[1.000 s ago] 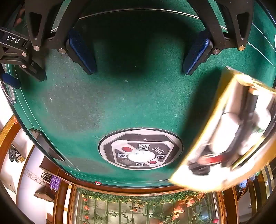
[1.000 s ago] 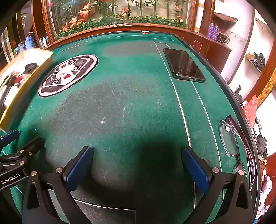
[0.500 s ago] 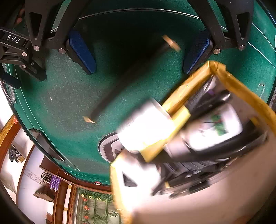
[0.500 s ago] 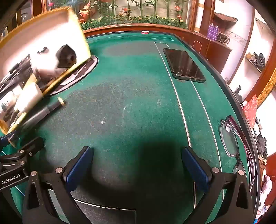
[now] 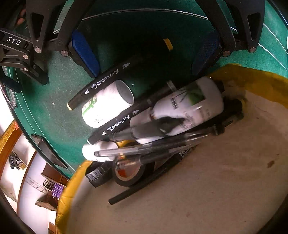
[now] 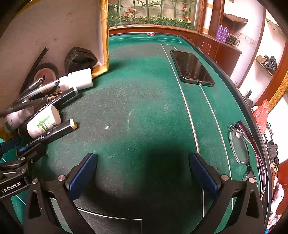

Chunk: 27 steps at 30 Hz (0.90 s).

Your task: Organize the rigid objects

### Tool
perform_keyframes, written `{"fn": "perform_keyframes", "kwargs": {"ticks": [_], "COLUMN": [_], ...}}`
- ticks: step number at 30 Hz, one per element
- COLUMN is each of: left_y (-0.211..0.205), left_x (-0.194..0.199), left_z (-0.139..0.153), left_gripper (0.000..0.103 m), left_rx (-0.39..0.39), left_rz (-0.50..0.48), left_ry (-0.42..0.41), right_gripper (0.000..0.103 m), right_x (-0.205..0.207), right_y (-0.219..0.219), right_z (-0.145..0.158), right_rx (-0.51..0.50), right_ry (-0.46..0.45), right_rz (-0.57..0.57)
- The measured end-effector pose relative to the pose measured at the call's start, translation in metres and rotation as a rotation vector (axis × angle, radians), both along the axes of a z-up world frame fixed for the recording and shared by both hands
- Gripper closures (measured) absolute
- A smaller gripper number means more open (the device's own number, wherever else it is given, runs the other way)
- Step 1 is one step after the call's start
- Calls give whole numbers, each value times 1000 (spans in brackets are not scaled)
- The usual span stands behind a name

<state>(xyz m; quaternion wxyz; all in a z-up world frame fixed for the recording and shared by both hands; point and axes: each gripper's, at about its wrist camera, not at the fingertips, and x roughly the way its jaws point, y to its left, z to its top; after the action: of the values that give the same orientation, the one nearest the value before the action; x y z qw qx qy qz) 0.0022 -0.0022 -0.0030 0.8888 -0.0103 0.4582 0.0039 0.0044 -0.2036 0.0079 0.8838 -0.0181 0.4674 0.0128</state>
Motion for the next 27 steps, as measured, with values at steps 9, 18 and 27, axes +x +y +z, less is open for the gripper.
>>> {"fn": "perform_keyframes", "kwargs": {"ticks": [9,18,27], "left_y": [1,6,10], "left_x": [1,0,-2], "left_z": [1,1,2], "left_gripper": [0,0,0], "left_rx": [1,1,1], "left_rz": [-1,0,0], "left_ry": [0,-12,-23], "right_gripper": [0,0,0], "right_x": [-1,0,-1], "right_y": [0,0,1], "right_z": [1,1,2], "right_rx": [0,-1,-1], "right_ry": [-1,-1,-2], "right_rz": [0,-1,-1]}}
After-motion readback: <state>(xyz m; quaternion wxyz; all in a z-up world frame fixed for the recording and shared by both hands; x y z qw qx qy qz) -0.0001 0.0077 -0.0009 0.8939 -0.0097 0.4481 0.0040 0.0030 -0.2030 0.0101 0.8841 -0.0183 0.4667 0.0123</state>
